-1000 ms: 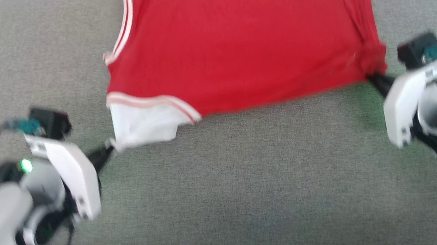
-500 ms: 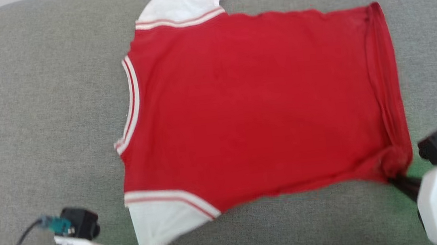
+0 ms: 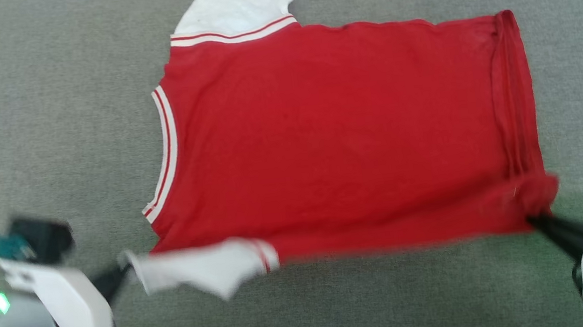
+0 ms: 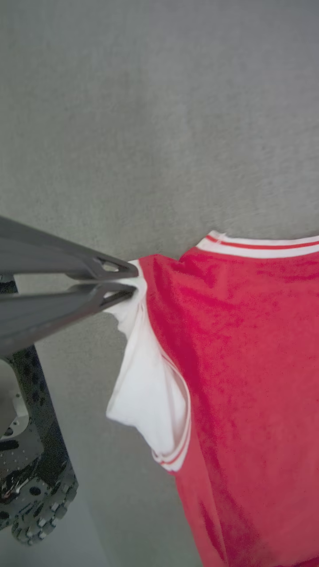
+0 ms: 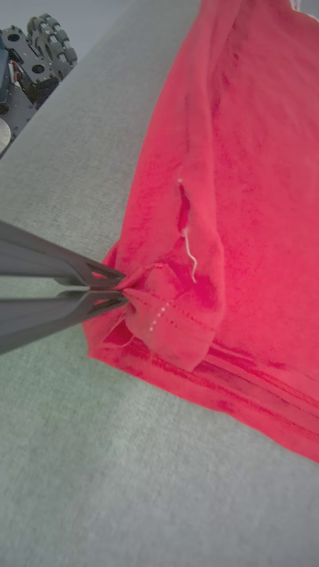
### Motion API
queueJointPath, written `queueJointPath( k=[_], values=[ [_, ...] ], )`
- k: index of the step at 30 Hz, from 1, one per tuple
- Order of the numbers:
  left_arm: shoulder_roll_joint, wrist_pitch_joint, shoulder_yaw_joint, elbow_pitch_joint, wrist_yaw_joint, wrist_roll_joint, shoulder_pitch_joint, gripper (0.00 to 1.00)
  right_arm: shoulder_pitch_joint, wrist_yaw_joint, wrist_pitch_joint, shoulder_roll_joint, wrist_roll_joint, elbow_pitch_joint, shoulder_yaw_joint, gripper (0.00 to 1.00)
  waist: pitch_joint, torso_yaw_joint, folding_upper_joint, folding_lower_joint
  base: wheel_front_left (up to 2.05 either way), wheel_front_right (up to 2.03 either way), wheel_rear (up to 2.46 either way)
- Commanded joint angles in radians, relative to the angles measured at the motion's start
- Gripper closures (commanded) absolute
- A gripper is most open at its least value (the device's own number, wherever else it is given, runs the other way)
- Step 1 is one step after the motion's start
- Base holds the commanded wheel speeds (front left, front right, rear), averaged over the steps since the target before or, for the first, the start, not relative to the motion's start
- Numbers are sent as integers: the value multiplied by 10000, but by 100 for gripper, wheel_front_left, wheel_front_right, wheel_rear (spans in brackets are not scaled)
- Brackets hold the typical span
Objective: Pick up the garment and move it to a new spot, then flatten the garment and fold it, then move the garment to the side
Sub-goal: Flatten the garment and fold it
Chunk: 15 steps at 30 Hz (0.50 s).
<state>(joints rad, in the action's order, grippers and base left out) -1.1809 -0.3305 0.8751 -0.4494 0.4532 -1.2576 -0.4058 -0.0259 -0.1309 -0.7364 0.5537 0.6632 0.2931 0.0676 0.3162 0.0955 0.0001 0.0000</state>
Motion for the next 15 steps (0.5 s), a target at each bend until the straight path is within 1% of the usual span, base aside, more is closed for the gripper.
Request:
queueJointPath(
  k=[1, 4, 6, 7, 10, 15],
  values=[
    [-144, -85, -271, -80, -87, 314, -565, 100, 382, 4, -110, -186, -185, 242, -182, 100, 90, -86, -1, 0, 0, 0, 0],
    [-240, -276, -617, 39, -476, 809, -1528, 100, 1077, 4, -294, -506, -517, 334, -398, 100, 268, -214, -1, 0, 0, 0, 0],
    [-105, -518, -724, 300, -884, 1109, -2147, 100, 1667, 4, -354, -678, -754, 219, -391, 100, 423, -305, -1, 0, 0, 0, 0],
    [48, -649, -744, 504, -1123, 1228, -2460, 100, 1967, 4, -362, -772, -852, 81, -371, 100, 489, -344, -1, 0, 0, 0, 0],
    [601, -1069, -676, 1424, -1832, 1530, -3416, 100, 2914, 4, -254, -1067, -1061, -456, -202, 100, 723, -426, -1, 0, 0, 0, 0],
    [2053, -1535, -365, 3825, -3001, 1853, -4747, 100, 4278, 4, -65, -1324, -1416, -2044, 217, 100, 1086, -516, -1, 0, 0, 0, 0]
  ],
)
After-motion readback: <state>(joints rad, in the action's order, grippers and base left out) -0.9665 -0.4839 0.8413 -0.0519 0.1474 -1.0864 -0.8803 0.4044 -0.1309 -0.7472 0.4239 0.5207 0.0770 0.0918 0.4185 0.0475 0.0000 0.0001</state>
